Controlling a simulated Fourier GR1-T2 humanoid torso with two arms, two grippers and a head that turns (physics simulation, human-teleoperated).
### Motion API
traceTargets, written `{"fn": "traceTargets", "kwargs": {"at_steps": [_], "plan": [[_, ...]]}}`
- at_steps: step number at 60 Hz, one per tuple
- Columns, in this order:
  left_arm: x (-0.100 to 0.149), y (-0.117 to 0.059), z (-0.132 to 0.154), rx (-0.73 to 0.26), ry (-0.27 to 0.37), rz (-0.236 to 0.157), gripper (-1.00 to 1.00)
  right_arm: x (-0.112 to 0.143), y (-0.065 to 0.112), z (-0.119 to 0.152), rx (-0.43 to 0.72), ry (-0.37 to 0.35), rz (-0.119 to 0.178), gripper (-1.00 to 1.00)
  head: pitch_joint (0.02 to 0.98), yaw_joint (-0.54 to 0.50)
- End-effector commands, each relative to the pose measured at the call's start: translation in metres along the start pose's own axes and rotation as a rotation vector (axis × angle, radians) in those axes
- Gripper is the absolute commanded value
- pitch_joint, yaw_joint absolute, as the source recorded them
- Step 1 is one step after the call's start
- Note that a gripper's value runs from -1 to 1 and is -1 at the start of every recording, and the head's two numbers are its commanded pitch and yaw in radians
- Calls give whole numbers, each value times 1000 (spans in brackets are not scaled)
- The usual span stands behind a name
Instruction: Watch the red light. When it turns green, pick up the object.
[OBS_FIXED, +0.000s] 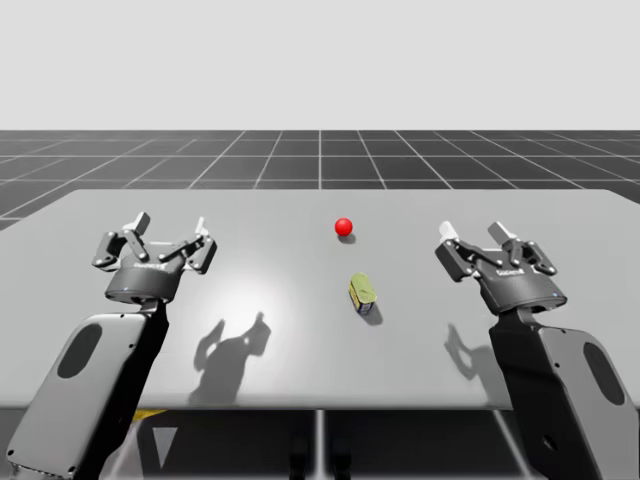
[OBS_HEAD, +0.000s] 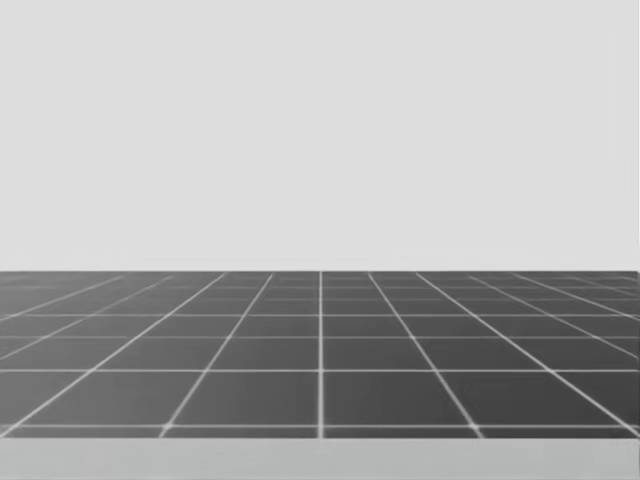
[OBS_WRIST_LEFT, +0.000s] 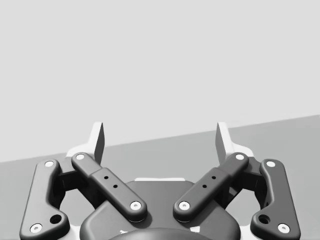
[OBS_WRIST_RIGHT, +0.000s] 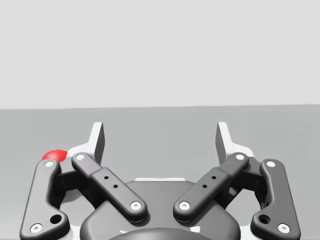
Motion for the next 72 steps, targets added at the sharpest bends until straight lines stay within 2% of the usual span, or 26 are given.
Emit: {"fn": "traceTargets", "kwargs": {"at_steps": [1, 8, 16, 28, 44, 55, 72], "plan": [[-11, 4, -4, 9, 23, -35, -1000, -10, -6, -1, -27, 29, -17, -1000, 83, 2], [-11, 4, -5, 10, 23, -38, -1000, -9, -6, -2, -13, 34, -13, -1000, 99, 2], [-12, 3, -4, 7, 26, -49, -1000, -9, -7, -3, -12, 45, -2, -1000, 166, -2], [-14, 1, -5, -1, 26, -68, -1000, -9, -7, -3, -23, 44, 8, -1000, 330, -13], [-15, 0, -6, -11, 26, -74, -1000, -9, -6, -3, -24, 41, 10, -1000, 478, -62], [-15, 0, -6, -20, 21, -70, -1000, -9, -6, -3, -23, 44, 12, -1000, 534, -90], [-14, 0, -5, -26, 18, -63, -1000, -10, -6, -3, -23, 44, 14, -1000, 560, -96]]}}
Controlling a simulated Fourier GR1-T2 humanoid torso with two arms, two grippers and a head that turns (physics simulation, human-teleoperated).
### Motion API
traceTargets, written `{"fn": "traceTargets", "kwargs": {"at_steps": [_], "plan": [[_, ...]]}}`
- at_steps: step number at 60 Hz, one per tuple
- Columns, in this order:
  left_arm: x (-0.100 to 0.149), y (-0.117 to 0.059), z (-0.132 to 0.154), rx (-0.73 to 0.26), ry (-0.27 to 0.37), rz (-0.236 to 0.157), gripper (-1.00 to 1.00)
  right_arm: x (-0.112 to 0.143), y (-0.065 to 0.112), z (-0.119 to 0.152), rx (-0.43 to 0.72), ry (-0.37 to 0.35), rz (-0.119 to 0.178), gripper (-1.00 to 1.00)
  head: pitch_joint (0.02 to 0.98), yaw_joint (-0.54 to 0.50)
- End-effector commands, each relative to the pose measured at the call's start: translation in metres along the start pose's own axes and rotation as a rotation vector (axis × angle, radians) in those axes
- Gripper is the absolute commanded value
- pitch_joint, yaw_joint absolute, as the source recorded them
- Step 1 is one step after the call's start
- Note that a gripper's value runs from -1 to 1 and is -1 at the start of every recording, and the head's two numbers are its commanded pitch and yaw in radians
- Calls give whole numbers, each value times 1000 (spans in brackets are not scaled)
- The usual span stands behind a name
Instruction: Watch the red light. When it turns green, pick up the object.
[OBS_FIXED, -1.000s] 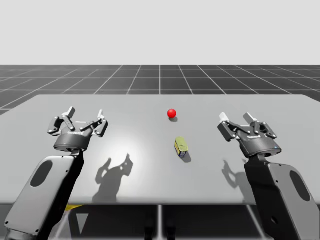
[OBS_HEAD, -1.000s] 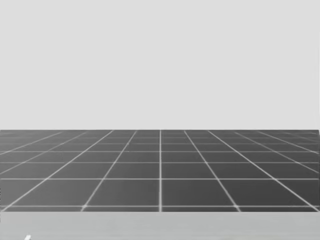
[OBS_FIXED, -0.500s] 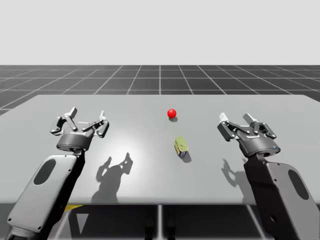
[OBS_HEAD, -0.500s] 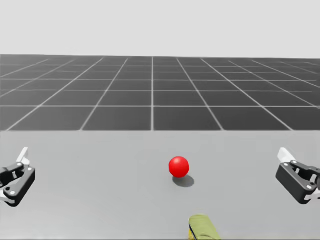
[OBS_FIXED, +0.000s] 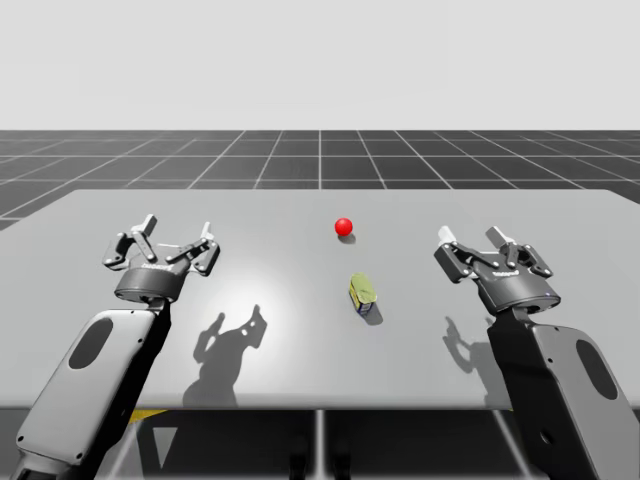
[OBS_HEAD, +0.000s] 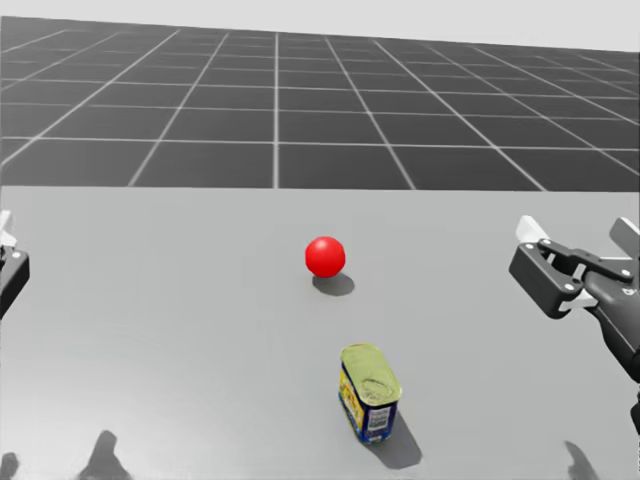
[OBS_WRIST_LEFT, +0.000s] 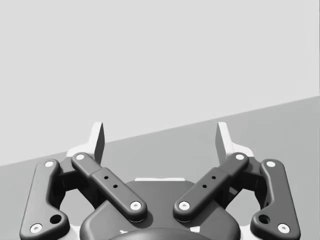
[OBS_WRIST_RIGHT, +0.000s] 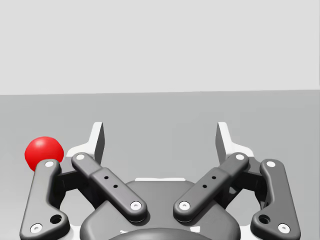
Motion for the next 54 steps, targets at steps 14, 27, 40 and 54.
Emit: {"fn": "traceTargets", "kwargs": {"at_steps": [14, 27, 40, 54], "plan": [[1, -1, 1, -2, -1, 3, -1000, -1, 1, 0, 4, 3, 0, -1000, 568, -93], [1, -1, 1, -3, 0, 3, -1000, -1, 1, 0, 7, 3, -1, -1000, 572, -97], [1, -1, 1, -4, 1, 7, -1000, -1, 1, 0, 8, 2, -1, -1000, 576, -94], [1, -1, 1, -6, 2, 7, -1000, -1, 2, 0, 10, 1, 2, -1000, 577, -95]]}}
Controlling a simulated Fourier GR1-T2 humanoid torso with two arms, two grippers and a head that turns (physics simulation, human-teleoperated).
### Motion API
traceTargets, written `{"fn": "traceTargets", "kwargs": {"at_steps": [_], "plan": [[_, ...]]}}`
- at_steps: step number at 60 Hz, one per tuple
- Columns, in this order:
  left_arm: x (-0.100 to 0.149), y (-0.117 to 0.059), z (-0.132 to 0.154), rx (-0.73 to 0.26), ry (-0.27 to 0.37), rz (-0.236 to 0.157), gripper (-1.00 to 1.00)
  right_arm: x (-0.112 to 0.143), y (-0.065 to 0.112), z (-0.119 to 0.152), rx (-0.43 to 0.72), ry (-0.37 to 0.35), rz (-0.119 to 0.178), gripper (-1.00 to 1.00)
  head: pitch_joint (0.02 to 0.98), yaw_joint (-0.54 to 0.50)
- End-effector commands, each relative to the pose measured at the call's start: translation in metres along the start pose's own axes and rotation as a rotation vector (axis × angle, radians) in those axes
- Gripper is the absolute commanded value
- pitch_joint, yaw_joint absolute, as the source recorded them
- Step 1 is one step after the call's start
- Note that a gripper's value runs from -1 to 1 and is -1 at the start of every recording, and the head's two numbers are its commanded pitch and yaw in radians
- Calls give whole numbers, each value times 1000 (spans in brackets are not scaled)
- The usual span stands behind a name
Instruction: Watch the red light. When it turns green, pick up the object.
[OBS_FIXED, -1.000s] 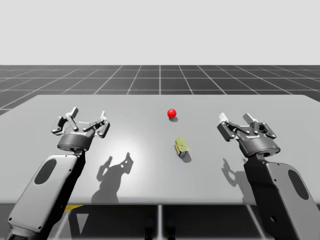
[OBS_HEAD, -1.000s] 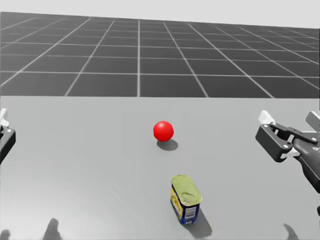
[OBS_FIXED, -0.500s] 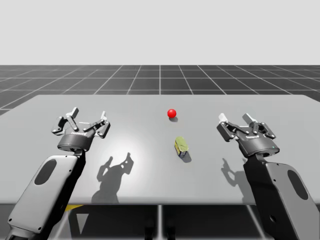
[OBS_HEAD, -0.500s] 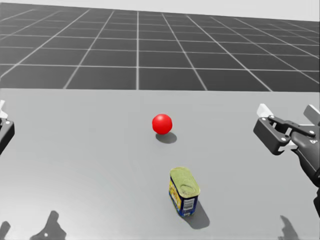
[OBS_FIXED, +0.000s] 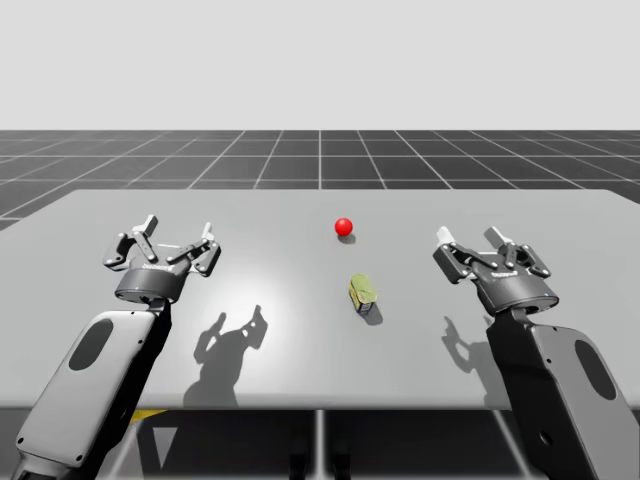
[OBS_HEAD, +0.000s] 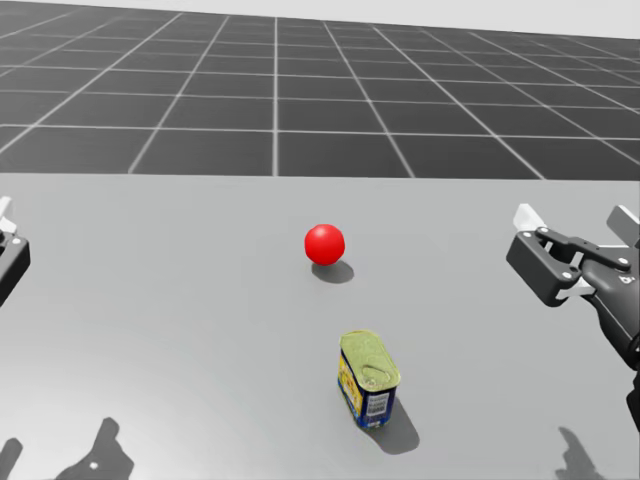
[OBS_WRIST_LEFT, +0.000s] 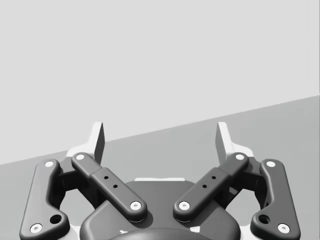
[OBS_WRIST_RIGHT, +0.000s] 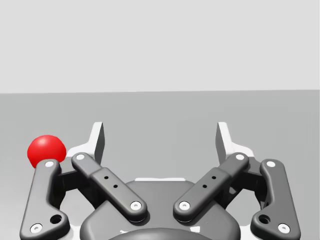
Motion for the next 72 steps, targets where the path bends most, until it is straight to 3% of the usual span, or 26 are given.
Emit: {"fn": "traceTargets", "kwargs": {"at_steps": [1, 72], "plan": [[0, 0, 0, -1, 1, 1, -1000, 0, 1, 0, 2, 0, 2, -1000, 577, -95], [1, -1, 1, -8, 2, 2, -1000, 2, -1, 0, -10, -17, 17, -1000, 578, -99]]}}
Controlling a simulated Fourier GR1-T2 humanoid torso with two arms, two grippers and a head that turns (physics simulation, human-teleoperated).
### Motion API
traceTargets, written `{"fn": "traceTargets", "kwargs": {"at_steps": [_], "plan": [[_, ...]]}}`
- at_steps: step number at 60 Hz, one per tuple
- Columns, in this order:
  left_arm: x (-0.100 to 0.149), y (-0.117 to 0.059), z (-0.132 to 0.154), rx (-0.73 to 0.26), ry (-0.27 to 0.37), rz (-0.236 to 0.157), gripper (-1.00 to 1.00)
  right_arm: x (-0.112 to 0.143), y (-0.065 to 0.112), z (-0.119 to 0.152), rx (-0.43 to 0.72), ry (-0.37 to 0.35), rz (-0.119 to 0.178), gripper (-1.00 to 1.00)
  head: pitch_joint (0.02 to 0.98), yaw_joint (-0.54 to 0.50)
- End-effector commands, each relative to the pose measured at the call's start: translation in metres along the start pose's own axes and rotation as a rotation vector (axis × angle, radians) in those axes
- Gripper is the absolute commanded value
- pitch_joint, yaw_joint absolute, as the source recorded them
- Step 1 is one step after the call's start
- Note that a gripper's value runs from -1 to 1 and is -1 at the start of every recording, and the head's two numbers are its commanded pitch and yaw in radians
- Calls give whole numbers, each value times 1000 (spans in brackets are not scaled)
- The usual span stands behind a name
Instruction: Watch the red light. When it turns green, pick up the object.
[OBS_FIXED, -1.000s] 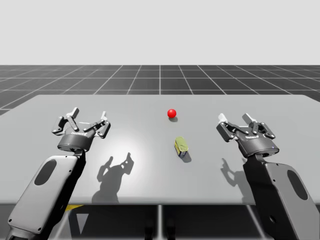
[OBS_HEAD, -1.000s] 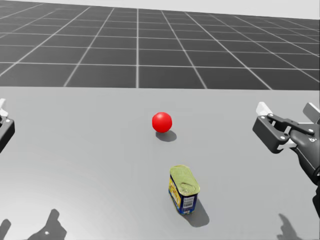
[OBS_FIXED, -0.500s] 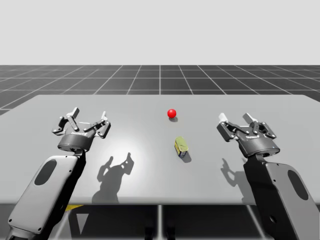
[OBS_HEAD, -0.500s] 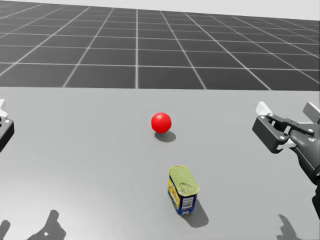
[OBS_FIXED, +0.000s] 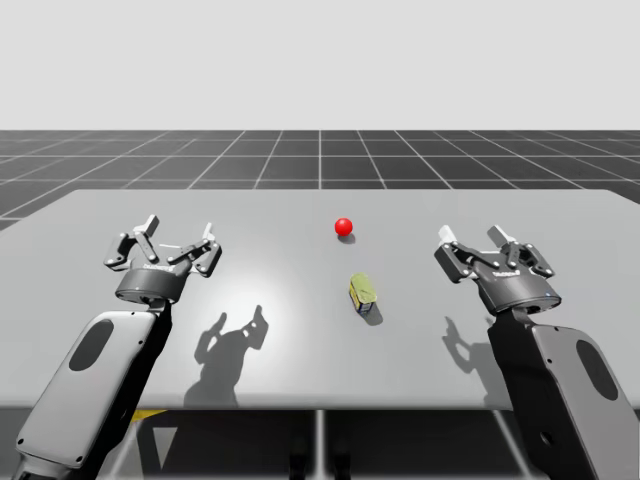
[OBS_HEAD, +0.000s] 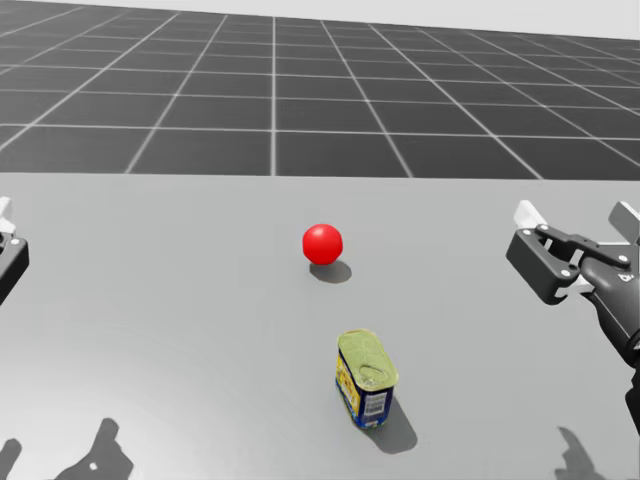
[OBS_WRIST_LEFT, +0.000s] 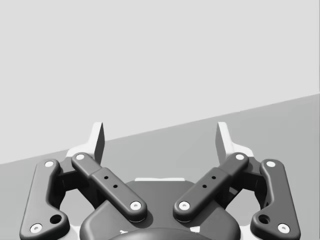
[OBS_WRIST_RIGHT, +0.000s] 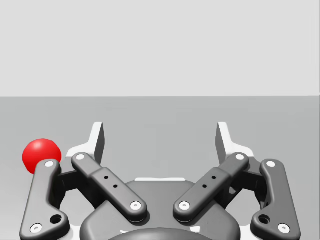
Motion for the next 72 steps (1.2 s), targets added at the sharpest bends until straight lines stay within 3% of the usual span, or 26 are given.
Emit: {"fn": "traceTargets", "kwargs": {"at_steps": [1, 18, 52, 72], "plan": [[0, 0, 0, 0, 0, 0, -1000, 0, 0, 0, 0, -1, 1, -1000, 578, -99], [-1, 1, 0, -2, 3, 0, -1000, 0, 0, 0, -3, -3, 21, -1000, 577, -98], [-1, 1, -1, -12, 11, -5, -1000, -1, 0, 0, -11, -1, 33, -1000, 580, -99], [-2, -1, -1, -21, 15, -19, -1000, -2, 0, -1, -14, 1, 42, -1000, 722, -151]]}}
